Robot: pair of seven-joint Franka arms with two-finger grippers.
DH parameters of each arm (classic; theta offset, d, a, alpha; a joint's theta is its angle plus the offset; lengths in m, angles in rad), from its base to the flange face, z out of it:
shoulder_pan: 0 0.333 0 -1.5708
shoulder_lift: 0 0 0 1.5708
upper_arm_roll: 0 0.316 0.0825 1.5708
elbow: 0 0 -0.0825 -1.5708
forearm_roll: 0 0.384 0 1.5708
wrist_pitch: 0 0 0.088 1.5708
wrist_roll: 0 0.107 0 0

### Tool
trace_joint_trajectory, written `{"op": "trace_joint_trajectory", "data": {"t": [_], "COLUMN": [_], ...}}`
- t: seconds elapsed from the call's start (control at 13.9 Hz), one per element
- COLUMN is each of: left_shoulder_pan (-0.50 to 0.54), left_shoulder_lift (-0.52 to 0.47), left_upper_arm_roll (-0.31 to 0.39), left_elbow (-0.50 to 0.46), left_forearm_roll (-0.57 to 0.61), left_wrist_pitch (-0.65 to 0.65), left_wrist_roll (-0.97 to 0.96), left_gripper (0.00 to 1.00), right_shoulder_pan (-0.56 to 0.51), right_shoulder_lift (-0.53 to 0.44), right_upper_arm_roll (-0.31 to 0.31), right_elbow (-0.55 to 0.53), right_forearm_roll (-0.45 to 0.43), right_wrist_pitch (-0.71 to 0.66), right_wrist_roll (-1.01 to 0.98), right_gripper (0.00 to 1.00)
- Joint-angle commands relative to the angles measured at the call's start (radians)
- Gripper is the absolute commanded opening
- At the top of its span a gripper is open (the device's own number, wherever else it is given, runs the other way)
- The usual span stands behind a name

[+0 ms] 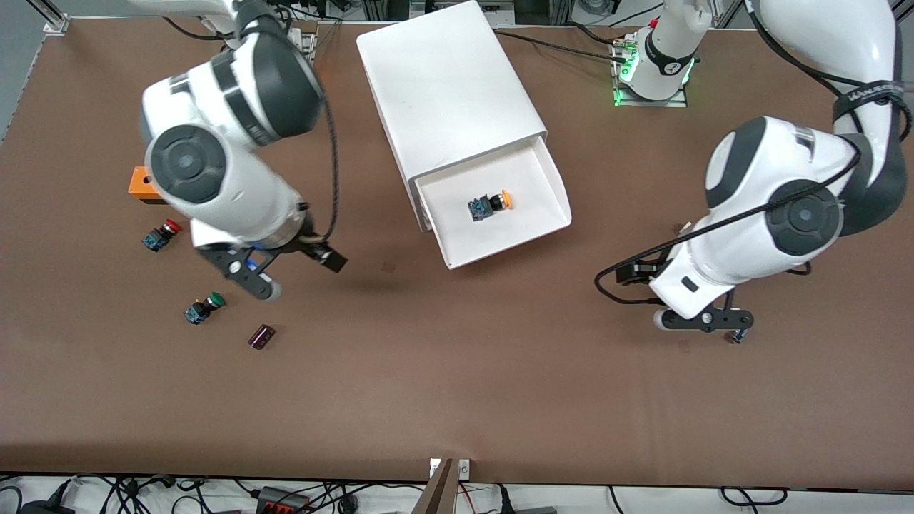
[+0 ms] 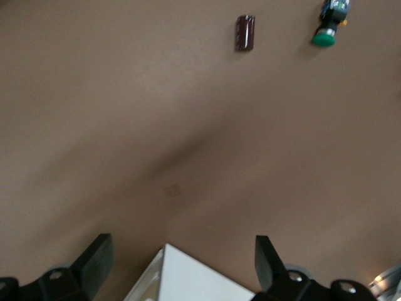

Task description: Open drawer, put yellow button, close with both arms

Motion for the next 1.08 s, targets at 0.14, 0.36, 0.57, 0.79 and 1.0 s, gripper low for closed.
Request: {"op": "trace_joint_trajectory", "data": {"t": [0.14, 0.36, 0.57, 0.79, 1.0], "left_shoulder_pan": [-0.114, -0.149, -0.187, -0.212, -0.236], "left_shoulder_lift": [0.028, 0.054, 0.07, 0.071, 0.088], "left_upper_arm_roll": [0.003, 0.005, 0.005, 0.005, 0.005], "left_elbow": [-0.018, -0.021, -0.041, -0.064, -0.073], "left_forearm_roll": [0.002, 0.007, 0.005, 0.005, 0.007], "left_wrist_pitch": [0.11, 0.134, 0.139, 0.141, 0.162], "left_wrist_roll": [-0.235, -0.323, -0.326, -0.349, -0.408], "left_gripper": [1.0, 1.0, 1.0, 1.0, 1.0], "right_shoulder_pan": [-0.148, -0.24, -0.326, -0.377, -0.394], "right_shoulder_lift": [-0.093, -0.127, -0.138, -0.165, -0.178], "right_upper_arm_roll": [0.014, 0.014, 0.014, 0.014, -0.006], "right_elbow": [-0.16, -0.218, -0.222, -0.214, -0.211], "right_forearm_roll": [-0.021, -0.021, -0.02, -0.013, -0.015], "right_wrist_pitch": [0.035, 0.062, 0.064, 0.052, 0.052], "right_wrist_roll": [-0.331, -0.542, -0.699, -0.787, -0.798], "right_gripper": [1.0, 1.0, 1.0, 1.0, 1.0]}}
